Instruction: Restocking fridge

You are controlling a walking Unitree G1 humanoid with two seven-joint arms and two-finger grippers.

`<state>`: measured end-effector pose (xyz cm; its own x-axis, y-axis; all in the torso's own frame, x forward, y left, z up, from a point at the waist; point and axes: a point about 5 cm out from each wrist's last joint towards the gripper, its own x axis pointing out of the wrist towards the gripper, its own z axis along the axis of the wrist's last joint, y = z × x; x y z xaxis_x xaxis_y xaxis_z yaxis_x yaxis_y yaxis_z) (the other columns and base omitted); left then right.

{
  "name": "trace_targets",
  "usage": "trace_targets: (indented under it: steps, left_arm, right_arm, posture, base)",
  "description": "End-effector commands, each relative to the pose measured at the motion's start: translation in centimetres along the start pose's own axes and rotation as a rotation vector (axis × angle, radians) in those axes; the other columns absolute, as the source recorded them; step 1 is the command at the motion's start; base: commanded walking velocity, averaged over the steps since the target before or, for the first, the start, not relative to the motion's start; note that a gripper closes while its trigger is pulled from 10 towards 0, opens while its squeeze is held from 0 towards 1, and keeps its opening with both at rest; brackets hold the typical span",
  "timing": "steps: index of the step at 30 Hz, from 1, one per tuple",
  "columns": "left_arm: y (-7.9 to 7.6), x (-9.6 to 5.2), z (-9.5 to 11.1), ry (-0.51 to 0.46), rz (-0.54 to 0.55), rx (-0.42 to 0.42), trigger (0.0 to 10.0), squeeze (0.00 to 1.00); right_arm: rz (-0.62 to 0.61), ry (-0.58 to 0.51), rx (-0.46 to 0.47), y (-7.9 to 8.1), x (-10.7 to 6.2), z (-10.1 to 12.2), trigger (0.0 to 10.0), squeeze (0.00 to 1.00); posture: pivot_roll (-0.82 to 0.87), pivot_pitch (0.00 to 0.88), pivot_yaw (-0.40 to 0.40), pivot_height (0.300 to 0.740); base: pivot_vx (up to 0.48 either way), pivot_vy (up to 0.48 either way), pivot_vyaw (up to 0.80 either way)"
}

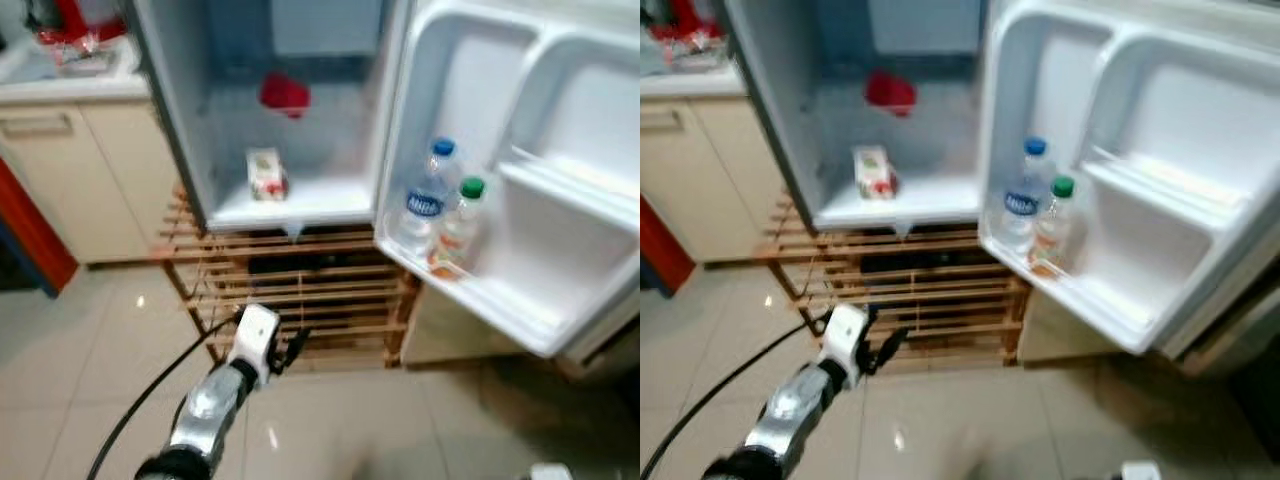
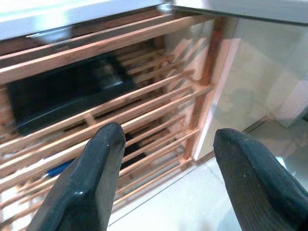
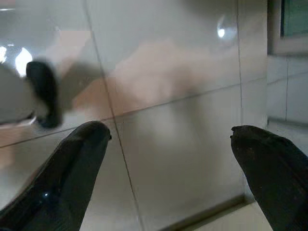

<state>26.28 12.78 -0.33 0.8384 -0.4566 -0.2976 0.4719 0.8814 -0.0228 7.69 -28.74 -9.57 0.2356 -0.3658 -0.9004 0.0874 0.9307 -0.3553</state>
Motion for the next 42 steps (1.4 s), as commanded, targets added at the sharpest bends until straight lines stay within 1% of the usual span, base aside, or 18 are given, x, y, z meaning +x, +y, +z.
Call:
trace_targets:
  steps: [1, 8, 9, 12, 14, 18, 21, 25, 28, 30, 31, 32, 33, 34, 36, 38, 40, 42]
  left_arm:
    - [-0.4, 0.3, 0.0, 0.01, 0.003, -0.006, 10.0, 0.0]
    - [0.2, 0.1, -0.4, 0.053, 0.008, 0.028, 10.0, 0.0]
    - [-0.1, -0.4, -0.7, 0.068, -0.058, 0.091, 10.0, 0.0]
    - [0.0, -1.3, -1.8, 0.127, -0.127, 0.131, 10.0, 0.0]
    - [0.3, -2.2, -2.9, 0.192, -0.147, 0.136, 10.0, 0.0]
    - [1.3, -3.4, -5.0, 0.326, -0.091, 0.084, 10.0, 0.0]
    - [0.9, -3.4, -5.3, 0.352, -0.12, 0.091, 10.0, 0.0]
    - [0.2, -3.6, -6.1, 0.39, -0.157, 0.088, 10.0, 0.0]
    - [0.0, -3.9, -6.7, 0.419, -0.16, 0.088, 10.0, 0.0]
    - [-0.3, -4.0, -7.0, 0.438, -0.185, 0.104, 10.0, 0.0]
    - [-0.3, -4.0, -7.0, 0.441, -0.188, 0.116, 10.0, 0.0]
    - [-0.3, -4.0, -7.0, 0.441, -0.188, 0.116, 10.0, 0.0]
    - [-0.5, -3.9, -7.0, 0.449, -0.2, 0.13, 10.0, 0.0]
    - [-0.9, -3.7, -7.1, 0.464, -0.213, 0.14, 10.0, 0.0]
    - [-1.2, -3.6, -7.3, 0.481, -0.215, 0.142, 10.0, 0.0]
    - [-1.3, -3.6, -7.4, 0.488, -0.216, 0.143, 10.0, 0.0]
    - [-1.3, -3.8, -7.7, 0.509, -0.212, 0.137, 10.0, 0.0]
    - [-1.3, -3.9, -7.8, 0.521, -0.212, 0.129, 10.0, 0.0]
  right_arm:
    - [-0.029, 0.026, 0.046, -1.0, 0.0, -0.4, 10.0, 0.0]
    - [-0.095, 0.038, 0.14, -2.4, 0.0, -0.2, 10.0, 0.0]
    - [-0.143, 0.037, 0.18, -2.8, -0.1, -0.1, 10.0, 0.0]
    - [-0.197, 0.048, 0.241, -3.0, -0.1, -0.3, 10.0, 0.0]
    - [-0.226, 0.058, 0.277, -3.1, -0.1, -0.4, 10.0, 0.0]
    - [-0.303, 0.069, 0.372, -3.2, -0.2, -0.7, 10.0, 0.0]
    - [-0.367, 0.051, 0.436, -3.4, -0.3, -0.7, 10.0, 0.0]
    - [-0.508, -0.017, 0.47, -3.9, -0.7, -0.4, 10.0, 0.0]
    - [-0.546, -0.044, 0.495, -4.1, -0.8, -0.4, 10.0, 0.0]
    - [-0.669, -0.292, 0.599, -14.5, -3.0, 6.3, 10.0, 0.0]
    - [-0.695, -0.399, 0.638, -17.6, -4.5, 8.8, 10.0, 0.0]
    - [-0.695, -0.399, 0.638, -17.6, -4.5, 8.8, 10.0, 0.0]
    - [-0.699, -0.501, 0.639, -19.2, -5.8, 11.2, 10.0, 0.0]
    - [-0.653, -0.603, 0.641, -19.1, -6.6, 13.8, 10.0, 0.0]
    - [-0.554, -0.692, 0.666, -18.4, -7.0, 16.1, 10.0, 0.0]
    - [-0.507, -0.727, 0.673, -18.0, -7.1, 17.0, 10.0, 0.0]
    - [-0.392, -0.807, 0.627, -16.3, -7.3, 19.1, 10.0, 0.0]
    - [-0.348, -0.836, 0.603, -15.4, -7.4, 19.9, 10.0, 0.0]
  posture:
    - [-0.12, 0.0, 0.035, 0.74]
    - [-0.12, 0.0, 0.036, 0.74]
    - [-0.12, 0.0, 0.037, 0.74]
    - [-0.13, 0.0, 0.038, 0.74]
    - [-0.12, 0.0, 0.037, 0.74]
    - [-0.11, 0.0, 0.036, 0.74]
    - [-0.12, 0.0, 0.043, 0.74]
    - [-0.13, 0.0, 0.046, 0.74]
    - [-0.13, 0.0, 0.046, 0.74]
    - [-0.13, 0.0, 0.055, 0.74]
    - [-0.13, 0.0, 0.058, 0.74]
    - [-0.13, 0.0, 0.058, 0.74]
    - [-0.13, 0.0, 0.062, 0.74]
    - [-0.13, 0.0, 0.065, 0.74]
    - [-0.13, 0.0, 0.068, 0.74]
    - [-0.13, 0.0, 0.068, 0.74]
    - [-0.13, 0.0, 0.069, 0.74]
    - [-0.13, 0.0, 0.069, 0.74]
  base:
    - [0.0, 0.0, 0.0]
    - [0.0, 0.0, 0.0]
    - [0.0, 0.0, 0.0]
    - [0.0, 0.0, 0.0]
    - [0.0, 0.0, 0.0]
    - [0.0, 0.0, 0.0]
    - [0.0, 0.0, 0.0]
    - [0.0, 0.0, 0.0]
    - [0.0, 0.0, 0.0]
    - [0.0, 0.0, 0.0]
    - [0.0, 0.0, 0.0]
    - [0.0, 0.0, 0.0]
    - [0.0, 0.0, 0.0]
    - [0.0, 0.0, 0.0]
    - [0.0, 0.0, 0.0]
    - [0.0, 0.0, 0.0]
    - [0.0, 0.0, 0.0]
    - [0.0, 0.0, 0.0]
